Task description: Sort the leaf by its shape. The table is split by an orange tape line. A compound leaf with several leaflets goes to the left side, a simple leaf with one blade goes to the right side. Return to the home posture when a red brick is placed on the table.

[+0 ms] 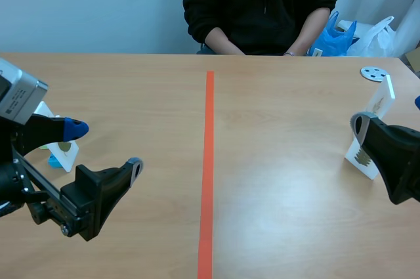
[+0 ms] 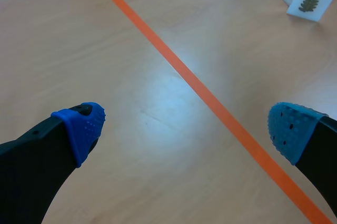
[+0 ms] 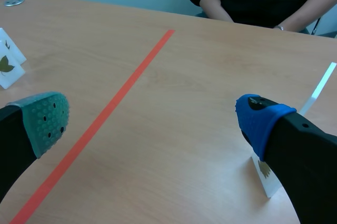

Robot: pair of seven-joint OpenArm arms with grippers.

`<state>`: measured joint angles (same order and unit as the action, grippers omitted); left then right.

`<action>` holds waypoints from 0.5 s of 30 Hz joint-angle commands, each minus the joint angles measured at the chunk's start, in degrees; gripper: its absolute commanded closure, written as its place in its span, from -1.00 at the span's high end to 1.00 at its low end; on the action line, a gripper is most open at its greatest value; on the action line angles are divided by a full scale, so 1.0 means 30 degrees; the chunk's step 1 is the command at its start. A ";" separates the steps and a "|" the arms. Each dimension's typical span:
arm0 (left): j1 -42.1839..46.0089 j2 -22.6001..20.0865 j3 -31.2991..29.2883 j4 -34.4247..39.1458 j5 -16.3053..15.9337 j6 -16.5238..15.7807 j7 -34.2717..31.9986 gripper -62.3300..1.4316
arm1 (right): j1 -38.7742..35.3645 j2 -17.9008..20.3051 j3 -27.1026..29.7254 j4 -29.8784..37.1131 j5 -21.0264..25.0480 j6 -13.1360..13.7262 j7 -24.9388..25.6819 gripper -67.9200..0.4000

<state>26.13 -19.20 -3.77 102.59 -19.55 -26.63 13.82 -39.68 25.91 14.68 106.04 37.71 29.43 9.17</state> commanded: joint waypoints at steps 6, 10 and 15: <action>-0.0087 0.0153 -0.0022 0.0306 -0.0146 -0.0036 -0.0262 1.00 | 0.0255 0.0240 0.0270 0.0313 0.0131 0.0080 0.0408 1.00; -0.0087 0.0153 -0.0022 0.0466 -0.0146 -0.0036 -0.0255 1.00 | 0.0262 0.0240 0.0270 0.0313 0.0131 0.0080 0.0415 1.00; -0.0095 0.0153 -0.0022 0.0474 -0.0138 -0.0036 -0.0262 1.00 | 0.0262 0.0240 0.0270 0.0313 0.0131 0.0073 0.0415 1.00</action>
<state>26.04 -19.18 -3.77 102.63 -19.55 -26.65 13.85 -39.68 25.91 14.68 106.04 37.71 29.45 9.17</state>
